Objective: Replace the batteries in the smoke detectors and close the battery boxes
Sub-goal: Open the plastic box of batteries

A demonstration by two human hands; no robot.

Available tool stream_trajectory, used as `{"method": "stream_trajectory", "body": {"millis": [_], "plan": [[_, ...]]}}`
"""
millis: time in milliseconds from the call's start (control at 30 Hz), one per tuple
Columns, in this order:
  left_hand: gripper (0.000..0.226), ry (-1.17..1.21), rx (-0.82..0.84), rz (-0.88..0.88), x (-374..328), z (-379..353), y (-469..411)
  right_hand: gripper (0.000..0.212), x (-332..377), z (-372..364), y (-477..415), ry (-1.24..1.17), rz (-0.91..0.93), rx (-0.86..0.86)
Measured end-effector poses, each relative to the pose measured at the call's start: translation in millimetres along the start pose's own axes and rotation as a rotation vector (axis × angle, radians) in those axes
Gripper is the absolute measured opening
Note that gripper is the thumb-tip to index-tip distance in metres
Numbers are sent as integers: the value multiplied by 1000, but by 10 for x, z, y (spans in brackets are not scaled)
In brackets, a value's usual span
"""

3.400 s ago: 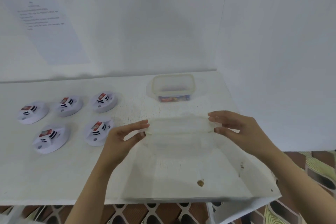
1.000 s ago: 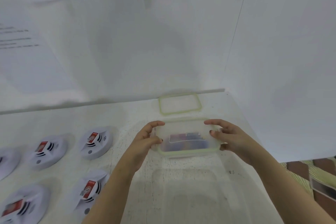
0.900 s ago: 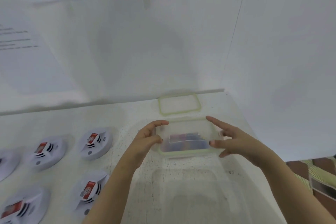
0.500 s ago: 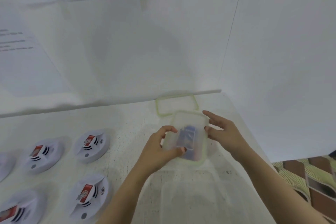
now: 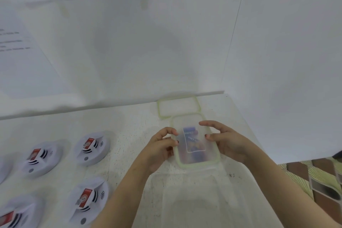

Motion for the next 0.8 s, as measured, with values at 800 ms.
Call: {"method": "stream_trajectory", "body": {"millis": [800], "plan": [[51,-339,-47,-248,-385,51,-75,30,260,44,-73,555,222,-19]]}}
Point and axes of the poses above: each hand's wrist, its own y-axis away from the middle knuckle, its own z-axis out of the back of the hand, x = y × z, the point moved 5 cm from there along -y, towards the middle knuckle, and after that the axes turned 3 degrees about -x, right-handed, at the moved point
